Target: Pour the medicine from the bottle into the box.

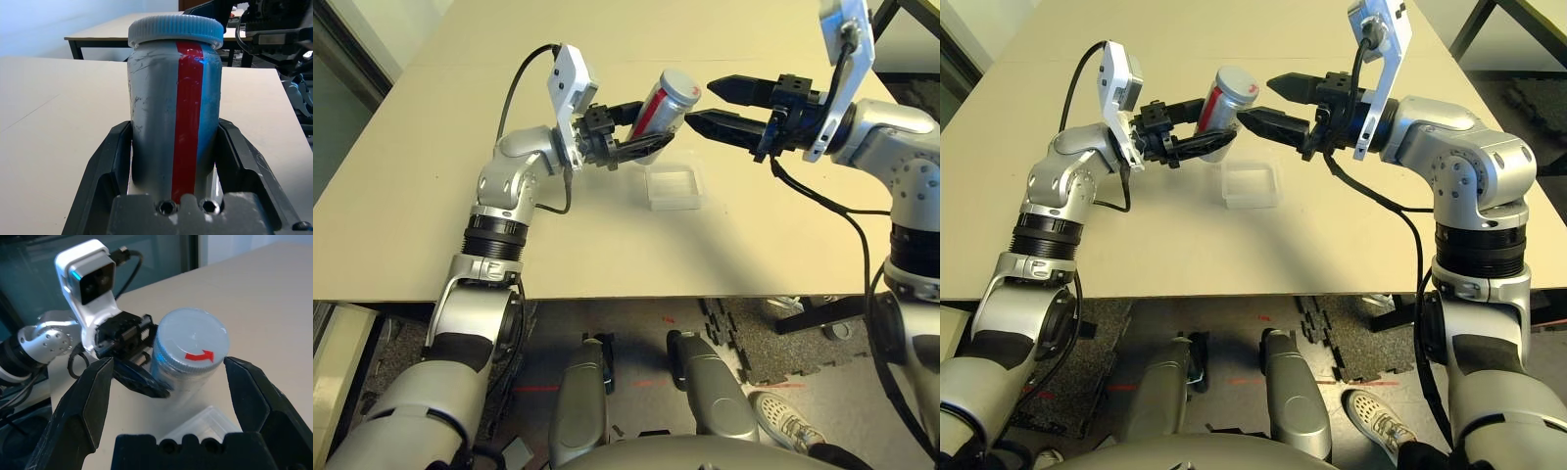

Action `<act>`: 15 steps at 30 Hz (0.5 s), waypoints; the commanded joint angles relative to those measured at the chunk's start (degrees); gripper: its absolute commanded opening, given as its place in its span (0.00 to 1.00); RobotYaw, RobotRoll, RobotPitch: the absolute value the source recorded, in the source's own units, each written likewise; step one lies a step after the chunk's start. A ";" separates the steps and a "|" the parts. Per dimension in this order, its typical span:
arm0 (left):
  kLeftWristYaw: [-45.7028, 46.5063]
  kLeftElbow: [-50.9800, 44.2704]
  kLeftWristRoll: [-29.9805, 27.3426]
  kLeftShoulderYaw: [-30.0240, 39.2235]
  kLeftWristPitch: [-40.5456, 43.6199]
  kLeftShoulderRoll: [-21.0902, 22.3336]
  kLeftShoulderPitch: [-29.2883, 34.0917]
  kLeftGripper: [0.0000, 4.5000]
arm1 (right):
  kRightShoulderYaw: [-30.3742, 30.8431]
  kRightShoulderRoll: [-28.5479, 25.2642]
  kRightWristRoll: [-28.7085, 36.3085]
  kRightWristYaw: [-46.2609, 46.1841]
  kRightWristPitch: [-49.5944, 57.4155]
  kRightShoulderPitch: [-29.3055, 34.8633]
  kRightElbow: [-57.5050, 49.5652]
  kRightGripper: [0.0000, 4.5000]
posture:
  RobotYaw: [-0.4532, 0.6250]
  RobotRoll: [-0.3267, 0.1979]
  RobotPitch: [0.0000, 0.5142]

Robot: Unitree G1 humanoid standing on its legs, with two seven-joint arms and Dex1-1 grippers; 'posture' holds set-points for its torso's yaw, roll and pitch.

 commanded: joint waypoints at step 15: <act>-0.10 -3.69 -0.64 -0.33 0.91 -1.61 1.78 0.60 | 1.70 7.11 -4.99 -5.35 -6.78 -3.96 5.52 1.00 | 0.26 0.62 0.34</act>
